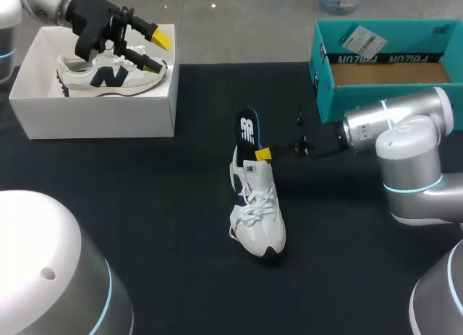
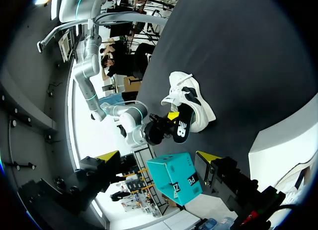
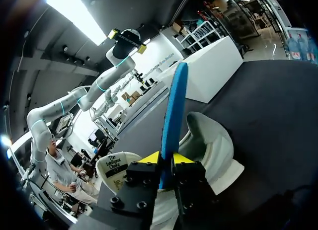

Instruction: Take the shoe out of the shoebox, open the shoe tongue, remove and reinsert the insole, then place the shoe into the shoebox

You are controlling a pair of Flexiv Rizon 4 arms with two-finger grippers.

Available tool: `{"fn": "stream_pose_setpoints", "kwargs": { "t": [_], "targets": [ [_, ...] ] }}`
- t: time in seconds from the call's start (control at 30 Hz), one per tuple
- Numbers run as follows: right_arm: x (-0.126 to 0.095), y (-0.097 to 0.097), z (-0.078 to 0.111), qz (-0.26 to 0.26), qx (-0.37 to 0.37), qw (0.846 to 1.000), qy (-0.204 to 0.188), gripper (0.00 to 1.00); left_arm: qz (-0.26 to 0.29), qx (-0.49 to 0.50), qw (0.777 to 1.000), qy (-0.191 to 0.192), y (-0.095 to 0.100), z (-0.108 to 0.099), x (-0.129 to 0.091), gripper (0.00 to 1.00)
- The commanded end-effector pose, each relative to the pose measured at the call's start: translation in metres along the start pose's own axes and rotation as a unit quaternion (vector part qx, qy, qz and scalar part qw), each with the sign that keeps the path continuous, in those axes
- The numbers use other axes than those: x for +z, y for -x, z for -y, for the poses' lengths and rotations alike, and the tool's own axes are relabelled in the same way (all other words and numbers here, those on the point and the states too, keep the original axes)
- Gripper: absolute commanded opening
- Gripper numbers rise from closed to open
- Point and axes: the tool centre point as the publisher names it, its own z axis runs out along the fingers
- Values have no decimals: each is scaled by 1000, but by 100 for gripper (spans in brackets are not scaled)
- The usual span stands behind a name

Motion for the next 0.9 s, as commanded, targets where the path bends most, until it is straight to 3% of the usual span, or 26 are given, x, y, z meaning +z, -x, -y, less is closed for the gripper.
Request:
{"fn": "stream_pose_setpoints", "kwargs": {
  "t": [0.03, 0.23, 0.4, 0.47, 0.5, 0.53, 0.9],
  "targets": [
    [-4, -3, -17, 10, -15, 1000, 1, 34, -1, 0, 1000, -1, 0, 0, 0, 100],
    [-6, 4, -34, 8, -29, 1000, 3, 24, -1, 0, 1000, -1, 0, 0, 0, 100],
    [-4, 9, -37, 6, -33, 999, -1, 19, -1, 0, 1000, -1, 0, 0, 0, 100],
    [-3, 11, -36, 5, -32, 999, -2, 9, -1, 0, 1000, -1, 0, 0, 0, 100],
    [-2, 12, -36, 7, -29, 1000, -5, 2, -1, 0, 1000, -1, 0, 0, 0, 100],
    [-2, 12, -35, 10, -25, 1000, -8, 0, -1, 0, 1000, -1, 0, 0, 0, 100],
    [3, 8, -2, 20, 19, 999, -23, 0, -1, 0, 1000, -1, 0, 0, 0, 100]
  ]
}}
